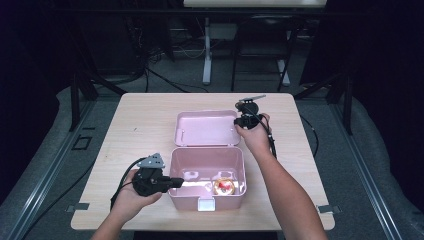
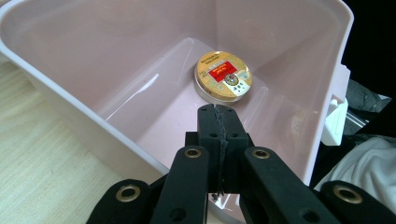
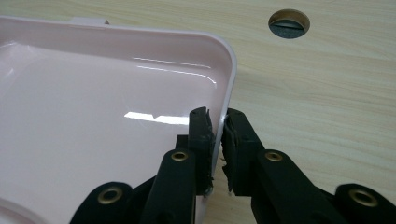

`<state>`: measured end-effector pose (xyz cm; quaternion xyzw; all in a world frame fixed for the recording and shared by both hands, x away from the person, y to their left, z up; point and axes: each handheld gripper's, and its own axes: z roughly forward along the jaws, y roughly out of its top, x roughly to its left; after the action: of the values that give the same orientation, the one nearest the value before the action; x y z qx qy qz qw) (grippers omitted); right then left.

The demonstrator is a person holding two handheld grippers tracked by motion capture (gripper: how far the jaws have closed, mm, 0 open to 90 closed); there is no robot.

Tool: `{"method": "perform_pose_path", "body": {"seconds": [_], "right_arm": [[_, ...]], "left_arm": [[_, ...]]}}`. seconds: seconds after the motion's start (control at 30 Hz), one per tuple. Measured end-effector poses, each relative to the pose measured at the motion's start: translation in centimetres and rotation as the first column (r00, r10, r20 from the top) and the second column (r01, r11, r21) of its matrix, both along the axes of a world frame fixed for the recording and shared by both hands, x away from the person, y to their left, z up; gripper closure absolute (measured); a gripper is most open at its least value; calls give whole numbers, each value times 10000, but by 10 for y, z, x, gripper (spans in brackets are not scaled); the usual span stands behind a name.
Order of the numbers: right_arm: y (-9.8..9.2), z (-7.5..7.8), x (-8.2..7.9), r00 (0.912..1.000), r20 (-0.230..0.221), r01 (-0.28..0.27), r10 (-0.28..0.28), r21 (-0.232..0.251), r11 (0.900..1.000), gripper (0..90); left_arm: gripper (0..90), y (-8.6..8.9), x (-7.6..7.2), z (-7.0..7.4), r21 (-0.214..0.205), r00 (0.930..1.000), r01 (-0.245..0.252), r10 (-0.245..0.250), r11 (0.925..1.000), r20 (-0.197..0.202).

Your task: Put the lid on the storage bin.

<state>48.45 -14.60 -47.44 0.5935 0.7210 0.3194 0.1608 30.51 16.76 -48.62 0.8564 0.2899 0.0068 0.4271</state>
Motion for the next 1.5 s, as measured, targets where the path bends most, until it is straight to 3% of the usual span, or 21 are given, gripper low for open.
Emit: {"method": "perform_pose_path", "body": {"seconds": [0.87, 1.5], "right_arm": [[-6, 26, -17, 9946, 1037, 11, -36, 236, 9997, 841], [-12, 49, -38, 9804, 1959, -304, 223, 384, 9988, 856]], "left_arm": [[900, -1, 1, -1, -105, 10000, -50, 50, 9999, -25], [900, 0, 1, 0, -123, 10000, -55, 55, 9999, -59]]}}
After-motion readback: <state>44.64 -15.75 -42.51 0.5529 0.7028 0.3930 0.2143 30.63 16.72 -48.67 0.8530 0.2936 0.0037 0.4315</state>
